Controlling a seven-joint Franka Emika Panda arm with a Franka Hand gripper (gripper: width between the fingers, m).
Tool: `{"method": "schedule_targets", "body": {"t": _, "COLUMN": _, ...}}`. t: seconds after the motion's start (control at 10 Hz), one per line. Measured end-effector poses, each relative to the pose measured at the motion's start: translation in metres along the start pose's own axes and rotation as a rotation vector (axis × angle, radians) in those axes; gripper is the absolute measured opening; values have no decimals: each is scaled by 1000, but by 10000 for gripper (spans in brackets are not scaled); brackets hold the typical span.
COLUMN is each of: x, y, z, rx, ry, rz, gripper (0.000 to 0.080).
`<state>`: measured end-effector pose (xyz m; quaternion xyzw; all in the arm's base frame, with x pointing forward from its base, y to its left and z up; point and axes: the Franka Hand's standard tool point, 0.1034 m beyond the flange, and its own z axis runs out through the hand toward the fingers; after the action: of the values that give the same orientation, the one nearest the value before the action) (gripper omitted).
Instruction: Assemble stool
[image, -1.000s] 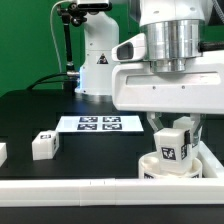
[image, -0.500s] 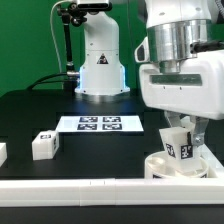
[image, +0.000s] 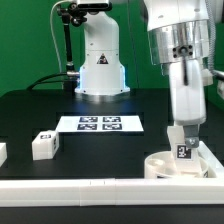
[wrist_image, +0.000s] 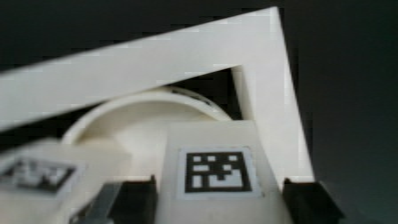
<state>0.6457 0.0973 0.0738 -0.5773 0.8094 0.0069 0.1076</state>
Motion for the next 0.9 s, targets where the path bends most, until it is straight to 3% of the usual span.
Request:
{"method": "schedule_targets", "body": {"t": 0.4, "x": 0, "y": 0, "z": 1, "rx": -6, "ry": -24, "rz": 257, "gripper": 340}}
{"method": "schedule_targets", "body": {"t": 0.9, "x": -3, "y": 2, "z": 2, "rx": -12, "ry": -52, "rz": 283, "gripper": 340}}
